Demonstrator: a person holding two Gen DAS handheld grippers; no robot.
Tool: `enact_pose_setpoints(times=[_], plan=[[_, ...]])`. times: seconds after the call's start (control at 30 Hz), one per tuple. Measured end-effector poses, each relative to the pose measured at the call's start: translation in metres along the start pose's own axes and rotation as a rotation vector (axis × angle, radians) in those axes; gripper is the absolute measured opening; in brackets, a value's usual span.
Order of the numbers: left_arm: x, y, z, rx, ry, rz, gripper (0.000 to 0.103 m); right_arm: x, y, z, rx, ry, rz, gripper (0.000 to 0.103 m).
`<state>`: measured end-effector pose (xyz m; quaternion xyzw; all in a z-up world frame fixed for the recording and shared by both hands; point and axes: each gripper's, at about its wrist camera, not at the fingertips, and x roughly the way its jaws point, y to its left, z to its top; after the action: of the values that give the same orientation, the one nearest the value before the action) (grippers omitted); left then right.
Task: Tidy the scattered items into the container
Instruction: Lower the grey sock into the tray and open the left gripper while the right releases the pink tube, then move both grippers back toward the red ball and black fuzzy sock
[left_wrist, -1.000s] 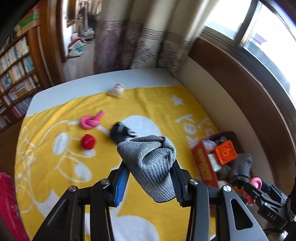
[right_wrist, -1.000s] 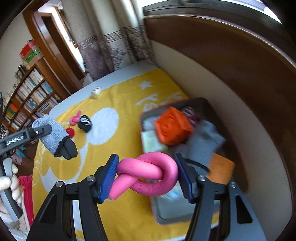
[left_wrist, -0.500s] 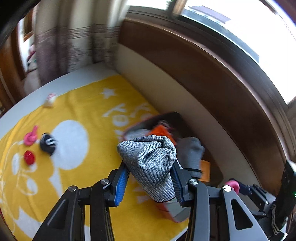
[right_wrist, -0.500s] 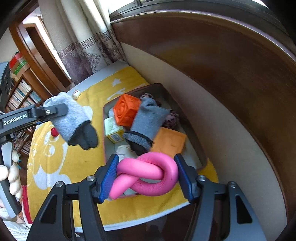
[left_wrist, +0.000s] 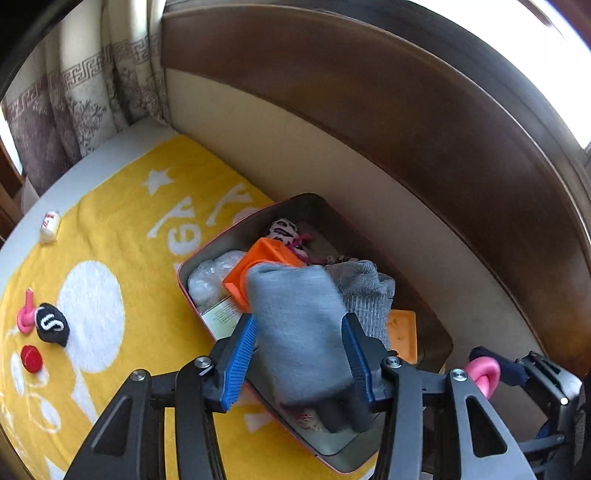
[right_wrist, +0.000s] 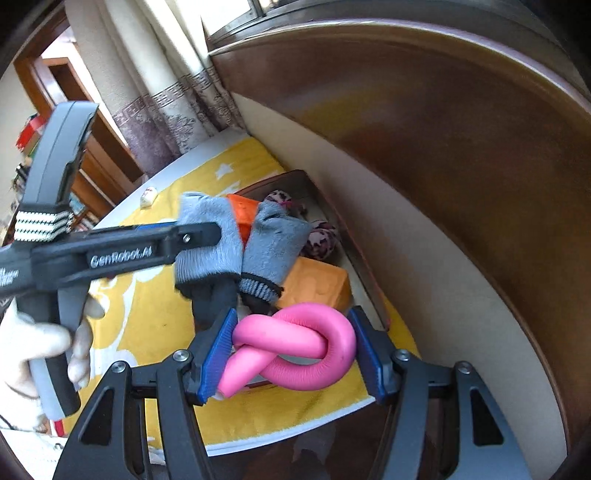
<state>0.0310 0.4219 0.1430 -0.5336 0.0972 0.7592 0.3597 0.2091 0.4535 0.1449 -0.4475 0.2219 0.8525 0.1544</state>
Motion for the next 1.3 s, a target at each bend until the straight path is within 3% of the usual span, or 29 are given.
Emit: enact_pose_setpoints(times=[0.17,0.43,0.5,0.77,0.97,1.3], plan=[[-0.011,0.004,-0.002,-0.016,-0.023,-0.026,0.050,0.021,0.011,0.002,-0.055,0.048,0.030,0.065],[-0.025,0.018,-0.012,-0.068,-0.029,0.002,0.050,0.044,0.022,0.001,-0.118,0.082,0.018,0.067],[-0.028,0.021,-0.015,-0.085,-0.034,0.009,0.050,0.045,0.021,-0.001,-0.113,0.076,0.016,0.072],[-0.035,0.036,-0.026,-0.134,-0.035,0.047,0.050,0.043,0.022,-0.009,-0.123,0.050,0.013,0.075],[-0.050,0.039,-0.036,-0.139,-0.055,0.079,0.050,0.034,0.042,-0.007,-0.194,0.046,-0.029,0.075],[-0.078,0.060,-0.055,-0.191,-0.089,0.110,0.050,0.018,0.079,-0.005,-0.284,0.011,0.001,0.075]])
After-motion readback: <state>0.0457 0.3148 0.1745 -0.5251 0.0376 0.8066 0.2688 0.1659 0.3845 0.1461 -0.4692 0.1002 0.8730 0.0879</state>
